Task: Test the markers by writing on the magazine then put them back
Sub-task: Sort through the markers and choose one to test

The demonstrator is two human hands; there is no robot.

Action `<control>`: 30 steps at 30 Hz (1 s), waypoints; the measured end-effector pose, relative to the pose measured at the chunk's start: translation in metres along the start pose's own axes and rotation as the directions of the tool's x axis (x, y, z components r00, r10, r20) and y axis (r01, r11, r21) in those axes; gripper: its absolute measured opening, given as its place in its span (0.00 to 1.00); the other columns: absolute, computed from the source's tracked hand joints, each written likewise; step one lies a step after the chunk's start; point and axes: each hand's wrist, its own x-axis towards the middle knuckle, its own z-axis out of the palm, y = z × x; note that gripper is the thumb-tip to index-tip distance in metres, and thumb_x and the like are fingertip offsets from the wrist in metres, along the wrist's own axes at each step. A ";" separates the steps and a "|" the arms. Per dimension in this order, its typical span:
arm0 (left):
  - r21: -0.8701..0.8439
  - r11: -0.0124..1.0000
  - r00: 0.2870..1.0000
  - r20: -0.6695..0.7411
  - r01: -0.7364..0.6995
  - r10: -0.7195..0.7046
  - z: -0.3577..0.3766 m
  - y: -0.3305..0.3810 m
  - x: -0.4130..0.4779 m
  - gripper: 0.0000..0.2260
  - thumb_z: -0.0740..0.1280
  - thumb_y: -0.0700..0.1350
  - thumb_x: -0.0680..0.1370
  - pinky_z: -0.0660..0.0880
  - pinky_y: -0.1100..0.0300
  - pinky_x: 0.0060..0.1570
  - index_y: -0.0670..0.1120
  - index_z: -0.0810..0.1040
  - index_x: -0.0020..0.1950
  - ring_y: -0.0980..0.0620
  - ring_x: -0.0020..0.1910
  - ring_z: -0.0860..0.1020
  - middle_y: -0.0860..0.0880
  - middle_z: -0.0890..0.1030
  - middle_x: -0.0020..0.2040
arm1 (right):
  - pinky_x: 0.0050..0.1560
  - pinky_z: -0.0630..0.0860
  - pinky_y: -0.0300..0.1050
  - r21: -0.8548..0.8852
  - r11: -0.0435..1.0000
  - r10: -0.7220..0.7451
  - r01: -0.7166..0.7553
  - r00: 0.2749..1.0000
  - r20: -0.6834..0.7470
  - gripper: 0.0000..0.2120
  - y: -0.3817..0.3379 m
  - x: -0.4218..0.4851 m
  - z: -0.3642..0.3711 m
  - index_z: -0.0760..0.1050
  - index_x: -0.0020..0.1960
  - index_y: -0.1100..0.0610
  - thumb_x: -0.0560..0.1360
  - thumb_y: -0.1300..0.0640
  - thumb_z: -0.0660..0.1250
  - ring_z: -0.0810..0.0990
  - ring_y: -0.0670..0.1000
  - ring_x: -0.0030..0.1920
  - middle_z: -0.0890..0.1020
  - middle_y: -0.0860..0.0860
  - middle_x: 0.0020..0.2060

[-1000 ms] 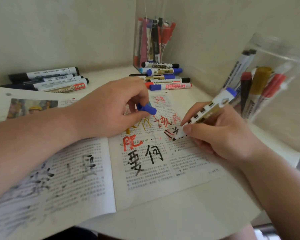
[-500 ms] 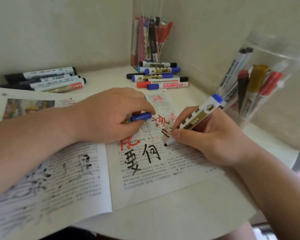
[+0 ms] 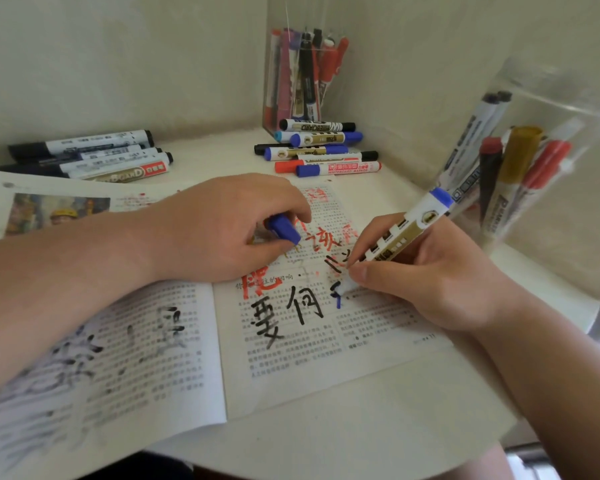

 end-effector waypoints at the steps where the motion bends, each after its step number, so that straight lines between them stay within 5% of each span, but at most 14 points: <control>1: 0.018 1.000 1.000 0.005 -0.012 0.012 0.000 -0.001 0.000 0.12 0.67 0.52 0.78 0.69 0.66 0.53 0.52 0.79 0.60 0.62 0.49 0.73 0.62 0.76 0.50 | 0.33 0.70 0.35 -0.036 0.999 0.001 -0.001 1.000 -0.011 0.03 0.001 0.000 -0.001 0.80 0.37 0.58 0.69 0.62 0.72 0.76 0.42 0.30 0.79 0.44 0.28; 5: 0.020 0.999 0.999 0.006 -0.032 0.032 -0.001 -0.001 0.000 0.09 0.66 0.53 0.77 0.70 0.62 0.50 0.53 0.80 0.55 0.61 0.47 0.72 0.61 0.76 0.47 | 0.31 0.69 0.29 -0.065 0.997 -0.040 0.032 0.990 -0.132 0.09 0.000 0.000 -0.003 0.79 0.38 0.61 0.74 0.71 0.72 0.76 0.40 0.27 0.78 0.41 0.25; 8: 0.005 1.000 1.000 -0.026 -0.005 0.005 -0.001 -0.001 -0.001 0.05 0.68 0.53 0.77 0.70 0.63 0.46 0.55 0.77 0.51 0.59 0.44 0.73 0.62 0.75 0.44 | 0.35 0.73 0.28 -0.149 0.989 -0.046 0.015 0.977 -0.206 0.10 -0.001 0.001 -0.001 0.80 0.39 0.55 0.75 0.68 0.72 0.80 0.37 0.31 0.81 0.38 0.28; 18: -0.048 0.999 0.993 -0.119 -0.001 -0.005 -0.004 0.005 -0.001 0.10 0.69 0.49 0.77 0.74 0.57 0.50 0.50 0.78 0.58 0.57 0.47 0.76 0.59 0.77 0.49 | 0.29 0.68 0.25 -0.097 0.994 0.040 -0.054 0.990 -0.138 0.12 -0.003 0.001 -0.003 0.76 0.37 0.63 0.74 0.76 0.67 0.77 0.38 0.25 0.76 0.39 0.22; 23: -0.134 0.991 0.988 -0.156 -0.013 -0.008 -0.003 0.007 -0.001 0.13 0.69 0.47 0.77 0.77 0.53 0.48 0.46 0.78 0.61 0.53 0.46 0.79 0.54 0.79 0.51 | 0.28 0.68 0.27 -0.060 0.997 0.042 -0.050 0.991 -0.126 0.09 -0.001 0.001 -0.003 0.78 0.39 0.63 0.75 0.73 0.69 0.75 0.40 0.25 0.76 0.41 0.22; 30: -0.111 0.993 0.994 -0.098 0.044 -0.055 -0.003 0.005 -0.002 0.14 0.67 0.49 0.76 0.74 0.62 0.49 0.51 0.77 0.61 0.57 0.47 0.78 0.60 0.77 0.50 | 0.30 0.69 0.28 -0.063 0.998 0.021 -0.027 0.996 -0.092 0.08 -0.002 0.001 -0.006 0.78 0.38 0.65 0.73 0.72 0.71 0.75 0.40 0.27 0.77 0.43 0.24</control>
